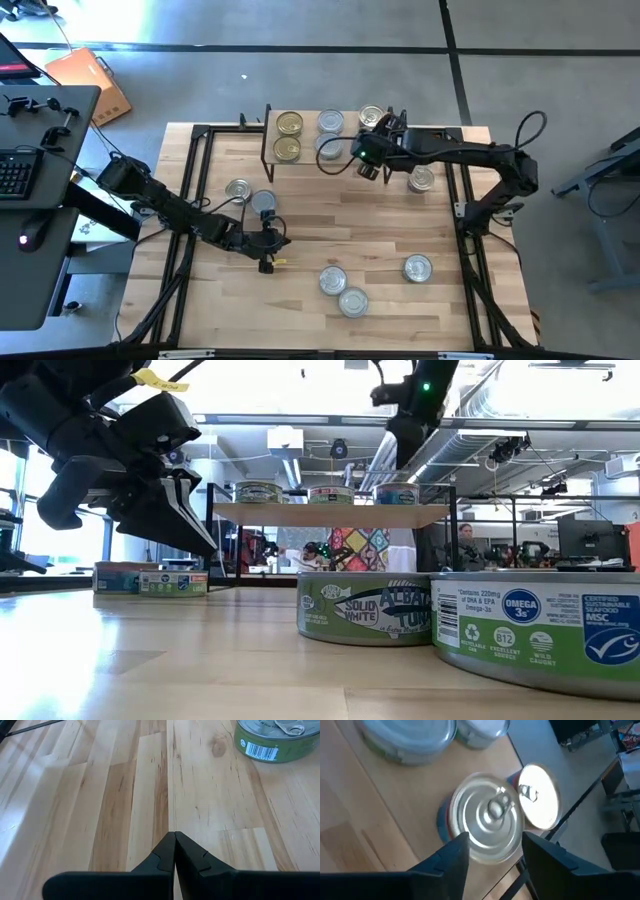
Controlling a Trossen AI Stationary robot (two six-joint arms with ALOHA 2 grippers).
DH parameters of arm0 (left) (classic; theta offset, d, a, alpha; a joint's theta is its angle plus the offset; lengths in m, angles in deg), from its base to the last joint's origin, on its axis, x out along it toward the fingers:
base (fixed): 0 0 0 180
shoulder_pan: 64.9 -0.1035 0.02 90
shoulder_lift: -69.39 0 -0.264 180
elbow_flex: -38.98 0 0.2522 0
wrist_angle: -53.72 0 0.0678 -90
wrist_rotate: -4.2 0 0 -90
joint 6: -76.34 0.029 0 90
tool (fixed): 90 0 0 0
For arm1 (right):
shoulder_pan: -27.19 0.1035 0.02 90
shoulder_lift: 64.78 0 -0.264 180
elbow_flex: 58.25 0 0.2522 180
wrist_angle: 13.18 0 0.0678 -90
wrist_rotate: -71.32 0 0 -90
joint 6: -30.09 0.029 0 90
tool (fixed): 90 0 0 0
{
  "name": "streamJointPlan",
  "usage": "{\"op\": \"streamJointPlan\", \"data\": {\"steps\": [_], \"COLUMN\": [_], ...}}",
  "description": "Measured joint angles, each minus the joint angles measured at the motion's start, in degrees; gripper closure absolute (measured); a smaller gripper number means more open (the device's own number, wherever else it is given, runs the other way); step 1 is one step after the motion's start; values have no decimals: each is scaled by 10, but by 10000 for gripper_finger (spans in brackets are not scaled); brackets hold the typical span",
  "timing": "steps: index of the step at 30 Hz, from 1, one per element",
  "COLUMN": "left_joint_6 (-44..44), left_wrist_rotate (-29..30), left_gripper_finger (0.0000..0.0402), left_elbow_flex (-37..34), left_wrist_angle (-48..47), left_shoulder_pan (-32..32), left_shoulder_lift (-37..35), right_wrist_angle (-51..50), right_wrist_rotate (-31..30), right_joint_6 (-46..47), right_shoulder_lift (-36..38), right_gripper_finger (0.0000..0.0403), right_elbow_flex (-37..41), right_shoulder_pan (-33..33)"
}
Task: Stack canned seafood by type on shelf
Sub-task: Adjust the top blue can on the shelf
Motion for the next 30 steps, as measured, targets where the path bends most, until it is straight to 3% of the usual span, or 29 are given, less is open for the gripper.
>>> {"op": "streamJointPlan", "data": {"steps": [3,7,13,19,30], "left_joint_6": [0,0,1,2,1], "left_wrist_rotate": [0,0,0,0,0], "left_gripper_finger": [401,402,401,401,401], "left_elbow_flex": [0,0,0,0,0], "left_wrist_angle": [0,0,0,0,0], "left_shoulder_pan": [0,0,0,0,0], "left_shoulder_lift": [0,0,0,0,0], "right_wrist_angle": [14,64,151,158,157], "right_wrist_rotate": [6,67,114,185,247], "right_joint_6": [-20,-45,-46,-45,-46], "right_shoulder_lift": [0,0,-4,-24,-61], "right_gripper_finger": [242,271,334,393,402], "right_elbow_flex": [-14,-14,-14,-13,-13], "right_shoulder_pan": [-10,-63,-156,-222,-219]}}
